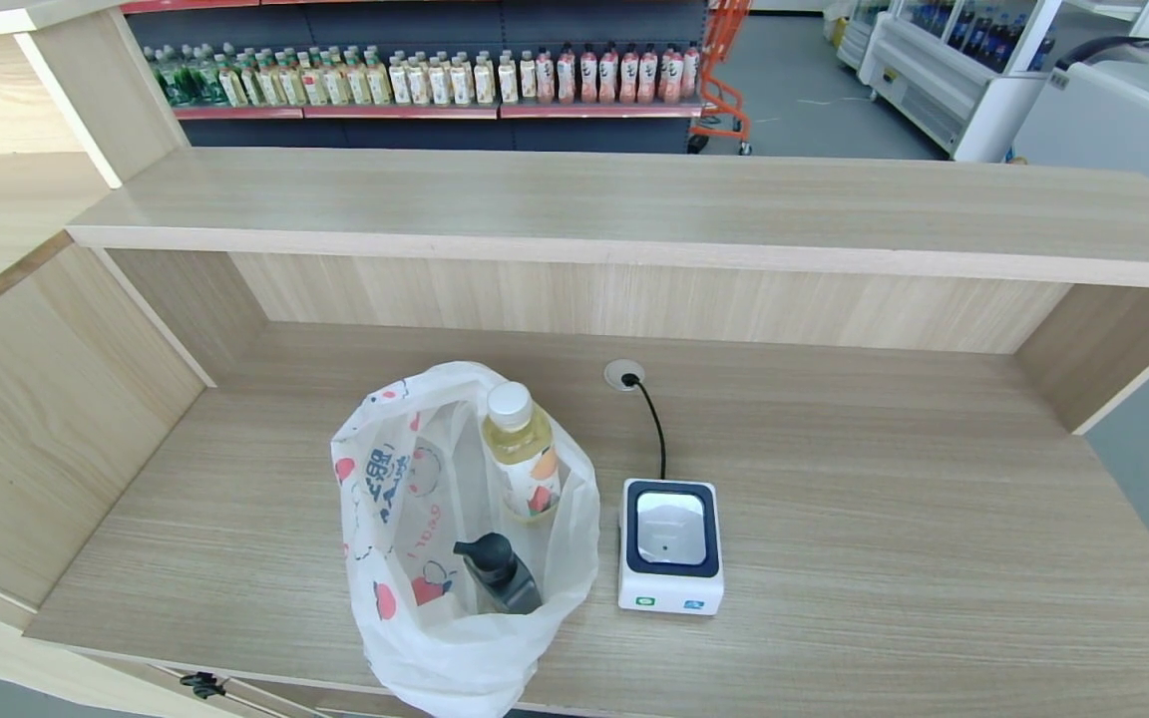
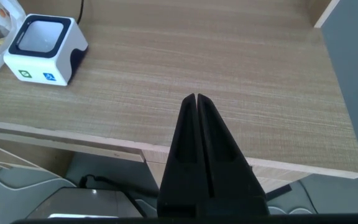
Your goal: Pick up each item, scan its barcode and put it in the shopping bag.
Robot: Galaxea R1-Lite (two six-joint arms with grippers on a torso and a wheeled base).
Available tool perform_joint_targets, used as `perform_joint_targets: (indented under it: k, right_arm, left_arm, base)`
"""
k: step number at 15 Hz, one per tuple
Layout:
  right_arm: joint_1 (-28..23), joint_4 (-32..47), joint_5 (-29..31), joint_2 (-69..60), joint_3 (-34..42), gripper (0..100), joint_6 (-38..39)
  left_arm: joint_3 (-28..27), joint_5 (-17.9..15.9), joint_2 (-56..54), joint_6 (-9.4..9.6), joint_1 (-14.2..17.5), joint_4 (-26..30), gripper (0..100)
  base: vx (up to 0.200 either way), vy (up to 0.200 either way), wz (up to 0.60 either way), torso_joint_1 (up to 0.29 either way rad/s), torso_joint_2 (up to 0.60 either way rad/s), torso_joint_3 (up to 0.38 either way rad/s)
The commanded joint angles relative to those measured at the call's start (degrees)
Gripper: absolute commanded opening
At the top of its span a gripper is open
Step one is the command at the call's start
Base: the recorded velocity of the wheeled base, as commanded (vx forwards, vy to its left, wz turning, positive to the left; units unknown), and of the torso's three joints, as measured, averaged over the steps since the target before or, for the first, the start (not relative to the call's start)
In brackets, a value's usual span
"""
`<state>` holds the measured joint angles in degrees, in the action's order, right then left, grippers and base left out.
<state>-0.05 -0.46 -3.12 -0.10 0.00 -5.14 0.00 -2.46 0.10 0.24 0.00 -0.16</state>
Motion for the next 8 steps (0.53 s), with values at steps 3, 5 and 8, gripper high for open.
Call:
perform_joint_targets:
  k: [3, 5, 8]
  right_arm:
    - [-0.04, 0.38, 0.13, 0.10, 0.00, 0, 0.75]
    - [0.05, 0.64, 0.13, 0.10, 0.00, 0, 1.19]
    - [-0.04, 0.73, 0.22, 0.10, 0.00, 0, 1.72]
  left_arm:
    - [0.00, 0.00, -0.01, 0.02, 0.00, -0.02, 100]
    - [0.00, 0.00, -0.01, 0.02, 0.00, -0.02, 100]
    - [0.00, 0.00, -0.01, 0.02, 0.00, -0.02, 100]
  base:
    - [0.000, 0.000, 0.00, 0.000, 0.00, 0.000]
    - [0.000, 0.000, 0.00, 0.000, 0.00, 0.000]
    - [0.000, 0.000, 0.00, 0.000, 0.00, 0.000]
